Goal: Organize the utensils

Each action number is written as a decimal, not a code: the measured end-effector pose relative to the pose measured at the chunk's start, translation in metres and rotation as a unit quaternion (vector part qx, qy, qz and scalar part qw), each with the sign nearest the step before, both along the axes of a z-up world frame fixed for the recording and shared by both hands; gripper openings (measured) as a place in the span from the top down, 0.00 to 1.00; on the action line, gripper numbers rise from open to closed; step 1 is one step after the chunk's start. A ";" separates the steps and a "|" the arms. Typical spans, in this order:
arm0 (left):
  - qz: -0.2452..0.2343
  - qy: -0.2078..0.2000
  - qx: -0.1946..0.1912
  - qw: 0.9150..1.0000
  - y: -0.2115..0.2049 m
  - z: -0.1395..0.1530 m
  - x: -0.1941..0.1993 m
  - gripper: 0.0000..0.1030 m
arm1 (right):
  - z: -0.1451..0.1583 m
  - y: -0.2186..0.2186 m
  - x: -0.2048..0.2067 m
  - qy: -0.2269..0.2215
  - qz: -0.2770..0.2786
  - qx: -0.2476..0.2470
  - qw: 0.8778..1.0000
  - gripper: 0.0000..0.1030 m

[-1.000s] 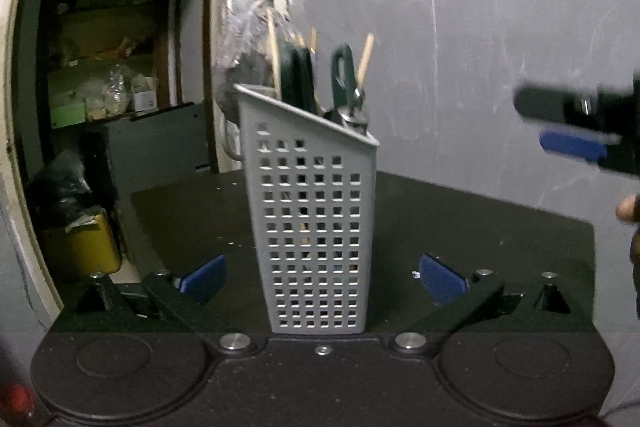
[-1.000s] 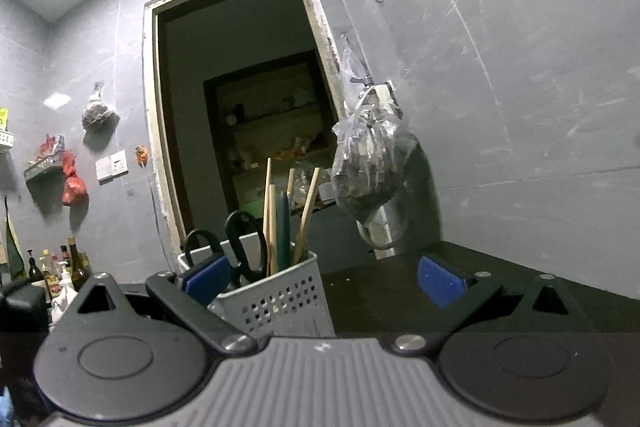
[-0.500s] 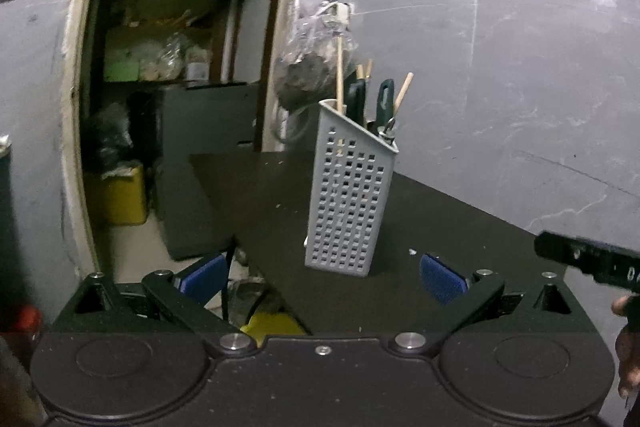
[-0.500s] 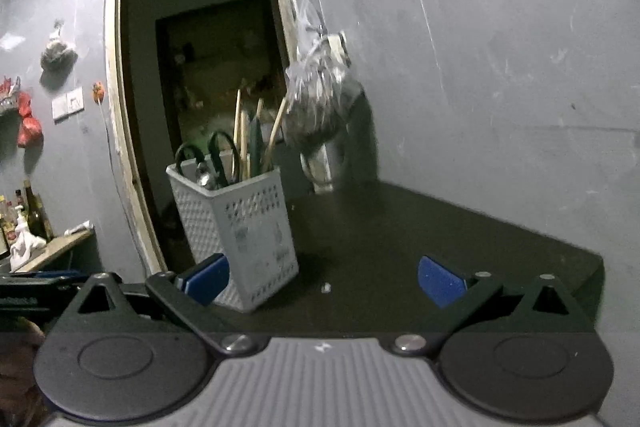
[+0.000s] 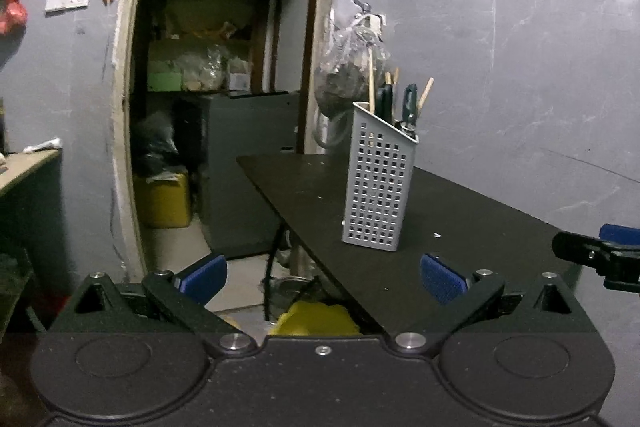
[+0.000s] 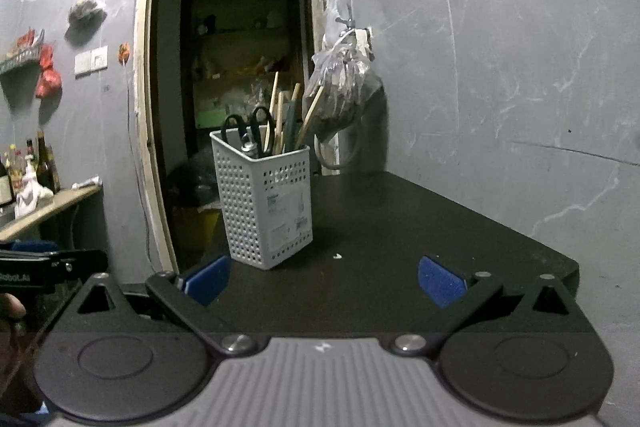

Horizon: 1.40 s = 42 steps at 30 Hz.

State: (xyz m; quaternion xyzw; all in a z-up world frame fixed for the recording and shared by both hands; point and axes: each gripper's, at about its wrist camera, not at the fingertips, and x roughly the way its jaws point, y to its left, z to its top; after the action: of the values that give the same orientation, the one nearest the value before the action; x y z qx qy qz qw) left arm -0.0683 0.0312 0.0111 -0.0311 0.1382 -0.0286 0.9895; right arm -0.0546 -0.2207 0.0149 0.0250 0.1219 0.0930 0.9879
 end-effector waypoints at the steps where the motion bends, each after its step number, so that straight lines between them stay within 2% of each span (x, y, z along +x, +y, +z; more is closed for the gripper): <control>1: 0.003 -0.001 0.000 1.000 0.001 0.000 -0.001 0.01 | 0.000 0.001 -0.002 -0.001 0.000 -0.003 1.000 0.00; 20: 0.016 -0.014 0.014 1.000 -0.002 -0.002 -0.007 0.01 | 0.002 0.000 -0.002 -0.005 0.004 -0.001 1.000 0.00; 42: 0.014 -0.013 0.012 1.000 -0.003 -0.001 -0.007 0.01 | 0.002 0.001 -0.001 -0.010 0.010 -0.002 1.000 0.00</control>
State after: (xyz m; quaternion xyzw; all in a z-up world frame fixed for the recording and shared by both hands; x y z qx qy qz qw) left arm -0.0756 0.0279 0.0099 -0.0205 0.1256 -0.0132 0.9918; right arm -0.0552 -0.2193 0.0167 0.0209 0.1126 0.1026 0.9881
